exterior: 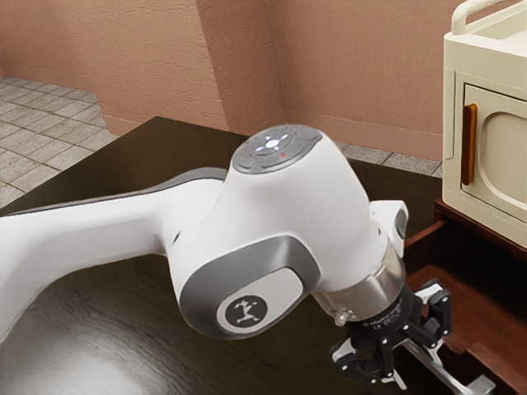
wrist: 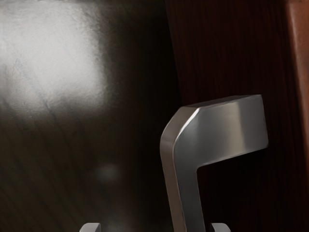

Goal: Pull the drawer handle with one arm to open the drawer

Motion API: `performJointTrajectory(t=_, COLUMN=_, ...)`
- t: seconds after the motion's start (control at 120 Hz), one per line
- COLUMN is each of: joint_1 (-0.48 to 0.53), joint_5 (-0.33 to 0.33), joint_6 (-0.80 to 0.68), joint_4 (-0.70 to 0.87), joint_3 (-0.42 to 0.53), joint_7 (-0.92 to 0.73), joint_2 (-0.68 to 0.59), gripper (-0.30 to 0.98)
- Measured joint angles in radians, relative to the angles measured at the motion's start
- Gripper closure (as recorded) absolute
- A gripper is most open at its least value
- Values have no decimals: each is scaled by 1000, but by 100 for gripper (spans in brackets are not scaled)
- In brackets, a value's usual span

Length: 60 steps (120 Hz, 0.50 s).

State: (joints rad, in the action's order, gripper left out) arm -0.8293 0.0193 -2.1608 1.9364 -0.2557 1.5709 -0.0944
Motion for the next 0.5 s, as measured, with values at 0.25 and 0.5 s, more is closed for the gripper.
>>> performJointTrajectory(t=0.25, joint_1=1, joint_5=-7, joint_6=0, joint_4=44, joint_3=1, joint_7=9, joint_2=-37, gripper=44)
performJointTrajectory(t=0.5, joint_1=1, joint_5=-12, joint_6=0, joint_4=82, joint_3=1, joint_7=14, joint_2=-76, gripper=44)
